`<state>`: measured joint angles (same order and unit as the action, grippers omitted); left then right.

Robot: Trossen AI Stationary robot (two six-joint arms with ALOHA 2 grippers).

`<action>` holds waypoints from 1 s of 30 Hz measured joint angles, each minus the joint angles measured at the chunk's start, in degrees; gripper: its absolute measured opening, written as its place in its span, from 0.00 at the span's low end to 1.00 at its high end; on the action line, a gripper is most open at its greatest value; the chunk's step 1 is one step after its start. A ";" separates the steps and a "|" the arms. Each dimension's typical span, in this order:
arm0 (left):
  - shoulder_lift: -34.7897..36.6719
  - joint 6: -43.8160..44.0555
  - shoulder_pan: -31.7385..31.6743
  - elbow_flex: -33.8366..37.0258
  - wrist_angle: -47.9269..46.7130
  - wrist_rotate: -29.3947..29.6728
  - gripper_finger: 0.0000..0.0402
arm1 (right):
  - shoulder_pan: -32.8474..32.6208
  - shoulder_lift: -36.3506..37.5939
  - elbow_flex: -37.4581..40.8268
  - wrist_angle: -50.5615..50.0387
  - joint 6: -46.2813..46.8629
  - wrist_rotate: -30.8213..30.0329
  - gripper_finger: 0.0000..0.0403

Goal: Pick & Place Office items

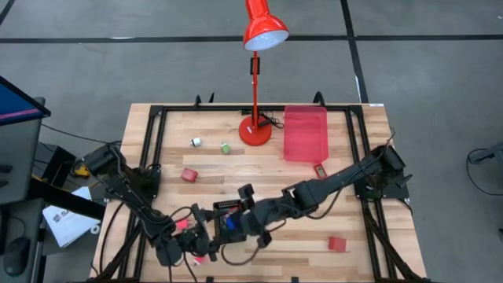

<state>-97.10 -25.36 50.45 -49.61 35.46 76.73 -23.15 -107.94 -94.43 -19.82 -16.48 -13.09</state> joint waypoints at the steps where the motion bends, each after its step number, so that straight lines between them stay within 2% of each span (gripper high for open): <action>1: -0.68 -0.78 0.20 -0.35 -0.02 1.71 0.80 | 0.44 0.00 0.00 0.29 0.25 0.38 0.34; 4: -1.77 -2.54 0.66 -1.04 -0.01 6.03 0.80 | 1.81 -0.09 0.00 0.33 1.10 1.48 0.33; 7: -1.28 -1.26 0.95 -1.04 0.42 6.35 0.82 | 2.38 -0.11 0.00 0.34 1.36 2.78 0.33; 13: 3.99 3.34 2.39 0.79 0.55 6.43 0.83 | 2.01 -0.13 0.00 -3.75 2.89 2.69 0.33; 21: 8.90 15.39 1.27 6.66 0.85 -0.55 0.83 | 1.00 -0.13 0.00 -3.09 1.58 -0.33 0.33; 26: 8.98 13.67 0.84 7.00 5.76 -4.70 0.83 | 1.23 -0.12 1.73 -0.24 0.70 -0.50 0.33; 30: 8.98 12.25 0.86 7.09 6.46 -5.20 0.83 | 1.71 -0.24 4.18 1.87 -0.03 -0.69 0.33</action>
<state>-88.12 -13.11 51.30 -42.52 41.92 71.53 -21.45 -108.18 -90.25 -17.95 -16.51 -13.78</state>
